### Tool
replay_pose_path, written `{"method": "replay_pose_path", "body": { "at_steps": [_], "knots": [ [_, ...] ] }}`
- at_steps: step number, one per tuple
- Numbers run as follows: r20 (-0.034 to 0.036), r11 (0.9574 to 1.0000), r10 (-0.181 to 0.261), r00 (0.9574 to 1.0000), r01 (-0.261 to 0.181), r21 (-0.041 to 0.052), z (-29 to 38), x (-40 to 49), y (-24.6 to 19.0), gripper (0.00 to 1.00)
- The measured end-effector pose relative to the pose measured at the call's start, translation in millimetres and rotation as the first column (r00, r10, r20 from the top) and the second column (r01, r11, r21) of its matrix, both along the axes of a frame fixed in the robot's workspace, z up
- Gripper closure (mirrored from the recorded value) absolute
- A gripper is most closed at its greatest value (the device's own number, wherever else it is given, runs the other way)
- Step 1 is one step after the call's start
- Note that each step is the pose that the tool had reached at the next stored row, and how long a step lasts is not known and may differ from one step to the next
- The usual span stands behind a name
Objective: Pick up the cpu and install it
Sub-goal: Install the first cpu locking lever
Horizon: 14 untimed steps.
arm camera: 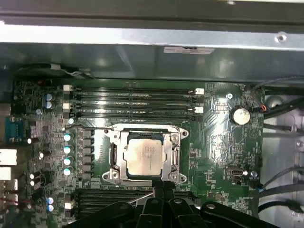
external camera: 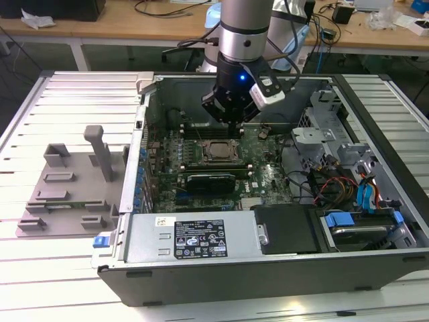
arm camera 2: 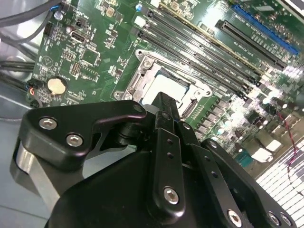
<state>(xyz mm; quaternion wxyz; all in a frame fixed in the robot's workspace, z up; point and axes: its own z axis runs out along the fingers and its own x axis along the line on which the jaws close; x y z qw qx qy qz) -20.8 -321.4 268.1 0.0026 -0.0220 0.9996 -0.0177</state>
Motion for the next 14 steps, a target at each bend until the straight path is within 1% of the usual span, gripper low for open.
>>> {"method": "replay_pose_path", "body": {
  "at_steps": [1, 3, 4, 7, 9, 12, 14],
  "knots": [
    [0.0002, 0.9999, 0.015, 0.9999, -0.015, 0.0062, -0.1, 0.0, 0.0, 0.89],
    [0.0005, 0.9996, 0.016, 0.9999, -0.016, 0.0213, -0.1, 0.0, 0.0, 0.89],
    [0.0006, 0.9996, 0.016, 0.9999, -0.016, 0.0239, -0.2, 0.0, 0.1, 0.89],
    [0.0005, 0.9996, 0.016, 0.9999, -0.016, 0.0247, -0.1, 0.0, 0.1, 0.89],
    [0.0005, 0.9996, 0.016, 0.9999, -0.016, 0.0249, -0.3, -4.3, 0.0, 0.89],
    [0.0006, 0.9996, 0.016, 0.9999, -0.016, 0.0248, -0.3, -15.8, 0.6, 0.89],
    [0.0005, 0.9996, 0.016, 0.9999, -0.016, 0.0247, -0.3, -29.5, 2.4, 0.89]
  ]
}}
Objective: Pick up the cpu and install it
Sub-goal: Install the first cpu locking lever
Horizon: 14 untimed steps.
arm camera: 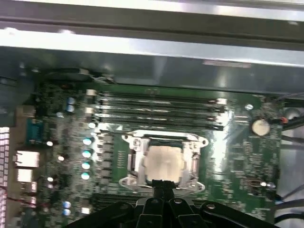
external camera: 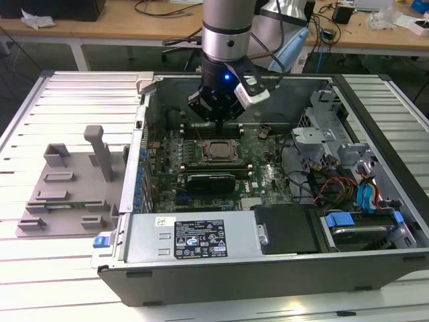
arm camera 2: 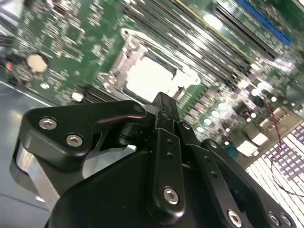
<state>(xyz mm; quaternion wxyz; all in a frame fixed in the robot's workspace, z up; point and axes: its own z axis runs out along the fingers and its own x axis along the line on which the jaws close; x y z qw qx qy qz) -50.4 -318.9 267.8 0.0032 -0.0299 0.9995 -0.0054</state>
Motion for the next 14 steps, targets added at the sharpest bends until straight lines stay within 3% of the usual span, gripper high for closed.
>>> {"method": "replay_pose_path", "body": {
  "at_steps": [2, 3, 10, 14],
  "knots": [
    [0.0001, 1.0000, 0.000, 1.0000, 0.000, 0.0002, -0.1, -7.3, 1.1, 0.89],
    [0.0000, 1.0000, 0.000, 1.0000, 0.000, 0.0000, -0.3, -16.4, 2.5, 0.89],
    [-0.0002, 1.0000, 0.000, 1.0000, 0.000, -0.0002, -1.5, -42.9, 7.8, 0.89],
    [0.0001, 1.0000, 0.000, 1.0000, 0.000, 0.0002, -2.8, -60.1, 14.3, 0.89]
  ]
}}
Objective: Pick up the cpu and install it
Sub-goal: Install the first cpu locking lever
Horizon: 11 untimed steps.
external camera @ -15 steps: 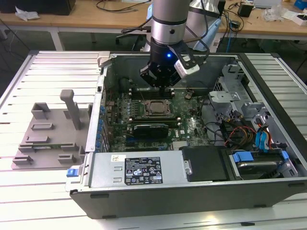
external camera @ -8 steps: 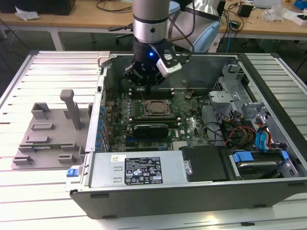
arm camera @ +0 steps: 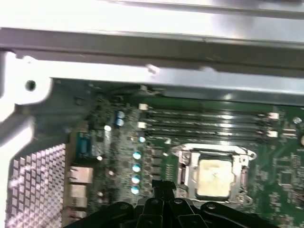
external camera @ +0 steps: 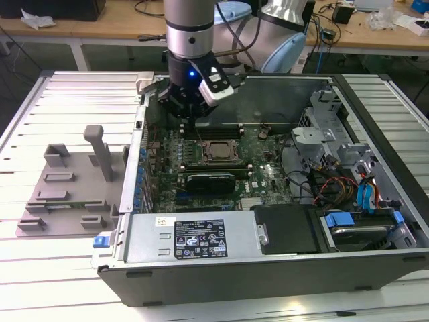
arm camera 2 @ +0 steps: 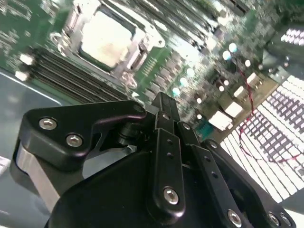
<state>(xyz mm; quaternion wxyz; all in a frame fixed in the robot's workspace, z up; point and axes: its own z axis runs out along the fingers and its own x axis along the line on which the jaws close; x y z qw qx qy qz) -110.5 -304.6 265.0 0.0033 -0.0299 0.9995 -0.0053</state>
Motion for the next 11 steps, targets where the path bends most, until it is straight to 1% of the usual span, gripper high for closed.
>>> {"method": "replay_pose_path", "body": {
  "at_steps": [1, 2, 4, 5, 7, 11],
  "knots": [
    [-0.0001, 1.0000, 0.000, 1.0000, 0.000, -0.0002, -0.4, -2.8, 2.5, 0.89],
    [-0.0002, 1.0000, 0.000, 1.0000, 0.000, -0.0002, -1.0, -5.2, 7.1, 0.89],
    [0.0000, 1.0000, 0.000, 1.0000, 0.000, -0.0001, -3.6, -6.1, 17.0, 0.89],
    [-0.0001, 1.0000, 0.000, 1.0000, 0.000, -0.0002, -4.9, -6.1, 20.4, 0.89],
    [-0.0001, 1.0000, 0.000, 1.0000, 0.000, -0.0002, -5.6, -5.7, 24.0, 0.89],
    [-0.0001, 1.0000, 0.000, 1.0000, 0.000, -0.0002, -5.5, 1.2, 24.0, 0.89]
  ]
}}
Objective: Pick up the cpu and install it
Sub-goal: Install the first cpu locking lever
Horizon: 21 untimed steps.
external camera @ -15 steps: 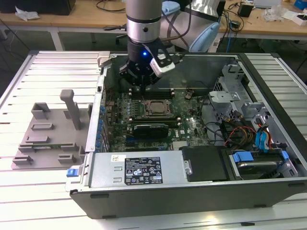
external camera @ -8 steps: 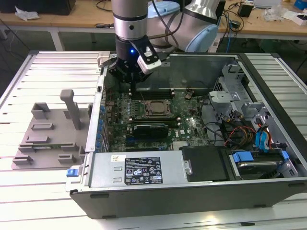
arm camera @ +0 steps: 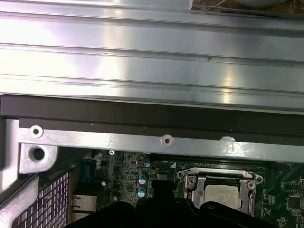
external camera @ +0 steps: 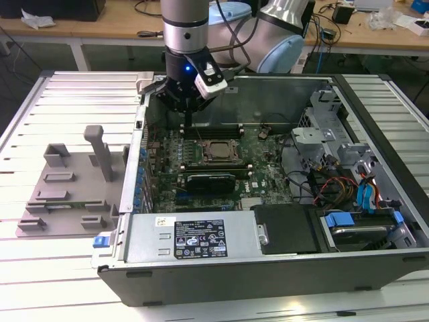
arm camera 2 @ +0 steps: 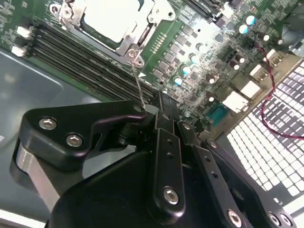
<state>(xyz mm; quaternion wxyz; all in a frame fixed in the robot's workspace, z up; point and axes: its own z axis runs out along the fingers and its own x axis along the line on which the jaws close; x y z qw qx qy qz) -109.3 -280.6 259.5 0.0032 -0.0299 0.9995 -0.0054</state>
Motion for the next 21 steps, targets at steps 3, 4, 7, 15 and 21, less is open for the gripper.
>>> {"method": "replay_pose_path", "body": {
  "at_steps": [3, 4, 7, 15, 21],
  "knots": [
    [0.0000, 1.0000, 0.000, 1.0000, 0.000, 0.0001, 0.0, 3.4, 0.0, 0.89],
    [0.0001, 1.0000, 0.000, 1.0000, 0.000, 0.0001, 0.0, 5.0, 0.0, 0.89],
    [-0.0001, 1.0000, 0.000, 1.0000, 0.000, 0.0001, 0.0, 10.0, 0.0, 0.89],
    [-0.0007, 1.0000, 0.000, 1.0000, 0.000, 0.0000, 0.0, 22.8, 0.0, 0.89],
    [-0.0017, 1.0000, 0.000, 1.0000, 0.000, 0.0000, 0.0, 35.0, 0.0, 0.89]
  ]
}}
